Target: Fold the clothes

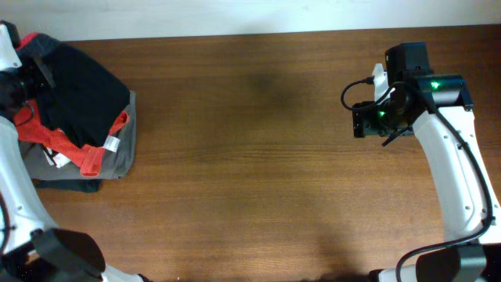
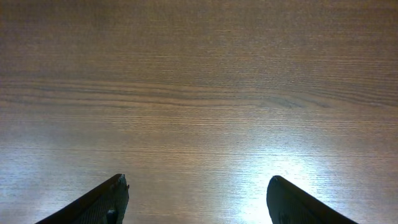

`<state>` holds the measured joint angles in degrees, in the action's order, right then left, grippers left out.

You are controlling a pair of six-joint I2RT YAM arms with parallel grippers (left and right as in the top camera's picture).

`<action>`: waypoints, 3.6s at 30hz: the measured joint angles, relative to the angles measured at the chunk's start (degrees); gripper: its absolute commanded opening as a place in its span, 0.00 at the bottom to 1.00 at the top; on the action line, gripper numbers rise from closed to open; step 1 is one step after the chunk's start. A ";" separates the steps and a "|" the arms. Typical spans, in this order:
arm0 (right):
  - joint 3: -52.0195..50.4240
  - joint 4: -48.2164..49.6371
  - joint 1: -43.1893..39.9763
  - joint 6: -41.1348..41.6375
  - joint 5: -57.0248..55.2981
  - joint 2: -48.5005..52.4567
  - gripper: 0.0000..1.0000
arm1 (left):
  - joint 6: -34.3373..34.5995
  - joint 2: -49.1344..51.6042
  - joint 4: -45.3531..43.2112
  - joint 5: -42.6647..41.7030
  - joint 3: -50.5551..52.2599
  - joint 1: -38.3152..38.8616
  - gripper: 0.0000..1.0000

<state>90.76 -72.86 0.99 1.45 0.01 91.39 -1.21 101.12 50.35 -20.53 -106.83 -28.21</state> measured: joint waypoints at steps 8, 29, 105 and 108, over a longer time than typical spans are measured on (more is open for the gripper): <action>0.00 -0.42 -0.02 0.02 0.00 0.00 0.75 | 0.13 8.50 -2.47 6.36 0.00 -3.78 0.01; 0.00 -0.66 -0.02 0.00 0.00 0.00 0.76 | 0.83 12.90 -1.44 0.31 -1.25 -13.70 0.61; 0.00 -2.78 0.00 -0.13 0.00 0.00 0.75 | -1.18 11.17 4.31 -18.14 18.34 -6.12 0.57; 0.00 -2.80 0.00 0.02 0.02 0.00 0.76 | -2.01 10.47 4.42 -20.15 18.21 -6.49 0.63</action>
<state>90.76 -75.66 0.99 1.48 0.03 91.39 -3.22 111.59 54.76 -40.69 -88.62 -34.70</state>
